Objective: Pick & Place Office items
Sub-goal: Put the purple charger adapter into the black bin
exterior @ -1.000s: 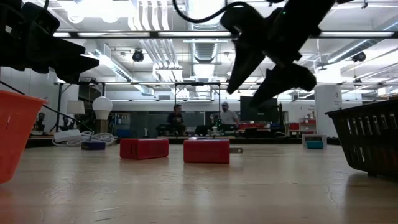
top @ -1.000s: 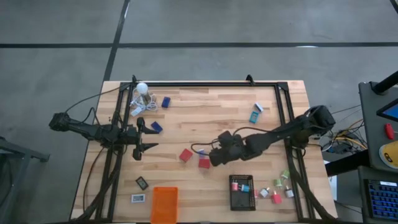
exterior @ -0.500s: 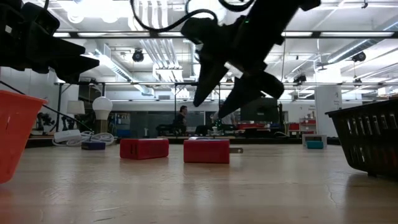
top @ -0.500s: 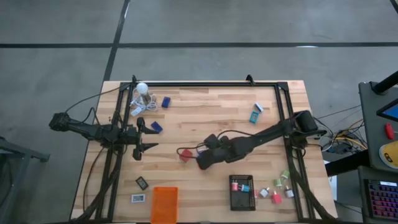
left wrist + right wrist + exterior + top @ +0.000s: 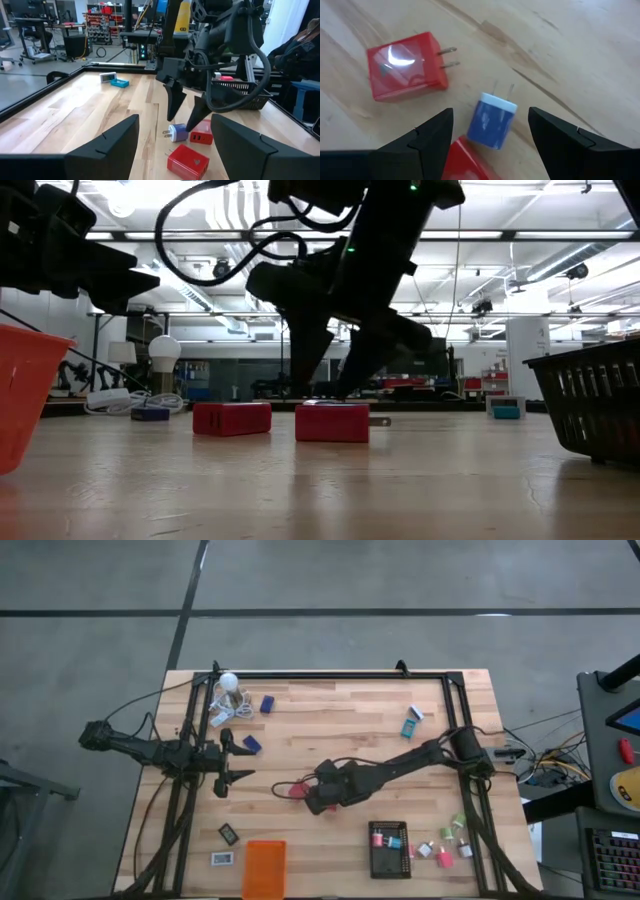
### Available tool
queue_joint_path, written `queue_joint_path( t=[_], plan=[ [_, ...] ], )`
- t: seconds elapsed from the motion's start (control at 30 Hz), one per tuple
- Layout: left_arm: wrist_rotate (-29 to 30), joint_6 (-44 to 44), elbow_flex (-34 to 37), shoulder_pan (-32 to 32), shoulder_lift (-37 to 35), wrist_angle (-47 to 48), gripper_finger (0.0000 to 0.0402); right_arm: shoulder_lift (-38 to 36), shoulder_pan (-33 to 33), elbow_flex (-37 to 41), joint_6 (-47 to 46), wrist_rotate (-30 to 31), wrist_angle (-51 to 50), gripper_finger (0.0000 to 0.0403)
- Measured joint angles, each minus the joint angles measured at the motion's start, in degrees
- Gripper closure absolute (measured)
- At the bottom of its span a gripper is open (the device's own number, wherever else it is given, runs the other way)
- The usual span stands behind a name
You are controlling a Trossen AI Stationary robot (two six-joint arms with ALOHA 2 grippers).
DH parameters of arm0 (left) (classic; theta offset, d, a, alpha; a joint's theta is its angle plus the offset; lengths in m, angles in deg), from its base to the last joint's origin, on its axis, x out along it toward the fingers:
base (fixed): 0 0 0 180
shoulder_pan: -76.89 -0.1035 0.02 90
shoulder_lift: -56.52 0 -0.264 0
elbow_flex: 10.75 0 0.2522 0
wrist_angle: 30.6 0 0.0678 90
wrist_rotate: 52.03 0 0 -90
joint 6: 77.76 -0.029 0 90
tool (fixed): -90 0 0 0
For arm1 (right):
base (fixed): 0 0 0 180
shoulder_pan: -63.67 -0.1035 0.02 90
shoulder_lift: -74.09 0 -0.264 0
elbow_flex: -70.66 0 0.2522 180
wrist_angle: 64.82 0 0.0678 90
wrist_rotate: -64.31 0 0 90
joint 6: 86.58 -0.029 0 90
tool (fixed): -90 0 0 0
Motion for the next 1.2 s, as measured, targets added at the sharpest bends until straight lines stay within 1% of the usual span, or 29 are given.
queue_joint_path(
  t=[0.27, 0.53, 0.77, 1.2],
  plan=[
    [0.0, 0.0, 0.0, 0.0, 0.0, 0.0, 0.0149, 0.0, 0.1, 0.0, -0.5, 0.0, 0.2, 0.0149],
    [0.0, 0.0, 0.0, 0.0, 0.0, 0.0, 0.0149, 2.6, 0.2, 0.2, -0.7, 0.0, 0.5, 0.0149],
    [0.0, 0.0, 0.0, 0.0, 0.0, 0.0, 0.0149, 3.1, 0.2, 0.2, -0.7, 0.0, 0.6, 0.0151],
    [0.0, 0.0, 0.0, 0.0, 0.0, 0.0, 0.0149, 3.1, 0.5, 0.3, -0.4, 0.0, 0.6, 0.0196]
  ],
)
